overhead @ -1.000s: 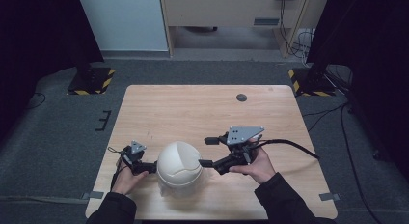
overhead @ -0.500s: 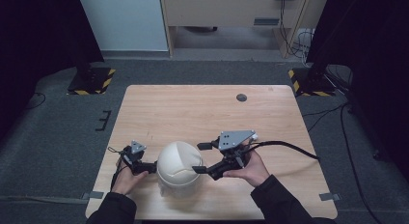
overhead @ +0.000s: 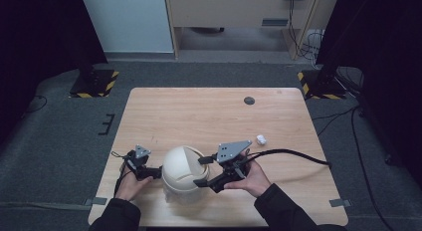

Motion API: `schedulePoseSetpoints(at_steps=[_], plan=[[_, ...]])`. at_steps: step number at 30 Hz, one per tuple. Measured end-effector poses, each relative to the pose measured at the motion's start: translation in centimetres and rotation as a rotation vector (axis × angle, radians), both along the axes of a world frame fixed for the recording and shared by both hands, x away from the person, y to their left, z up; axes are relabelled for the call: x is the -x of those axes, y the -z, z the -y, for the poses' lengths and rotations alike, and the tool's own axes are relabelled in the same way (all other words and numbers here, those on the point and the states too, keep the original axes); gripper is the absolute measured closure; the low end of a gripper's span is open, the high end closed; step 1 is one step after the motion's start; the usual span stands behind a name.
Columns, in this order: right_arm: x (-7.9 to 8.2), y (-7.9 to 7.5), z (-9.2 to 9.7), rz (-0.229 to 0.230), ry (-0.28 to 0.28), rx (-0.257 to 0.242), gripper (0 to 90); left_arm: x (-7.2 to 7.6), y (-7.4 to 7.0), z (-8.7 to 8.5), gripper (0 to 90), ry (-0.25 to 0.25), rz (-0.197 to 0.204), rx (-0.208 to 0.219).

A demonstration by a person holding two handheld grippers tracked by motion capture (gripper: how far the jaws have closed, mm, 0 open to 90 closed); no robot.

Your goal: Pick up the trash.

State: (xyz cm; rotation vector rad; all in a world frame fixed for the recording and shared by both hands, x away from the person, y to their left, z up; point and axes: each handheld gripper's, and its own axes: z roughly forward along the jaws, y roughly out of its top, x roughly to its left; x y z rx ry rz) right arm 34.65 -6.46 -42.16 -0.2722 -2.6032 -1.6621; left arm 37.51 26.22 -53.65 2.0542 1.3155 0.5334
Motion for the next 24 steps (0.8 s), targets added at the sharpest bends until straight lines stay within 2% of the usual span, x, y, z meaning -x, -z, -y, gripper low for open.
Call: schedulePoseSetpoints(at_steps=[12,24], plan=[[0.4,0.7,-1.0,-0.006,-0.029,0.042,26.9,0.0,0.0,0.0,0.0,0.001,-0.001,-0.001],[0.6,0.9,-1.6,-0.008,-0.044,0.048,27.2,0.0,0.0,0.0,0.0,0.000,0.000,-0.001]])
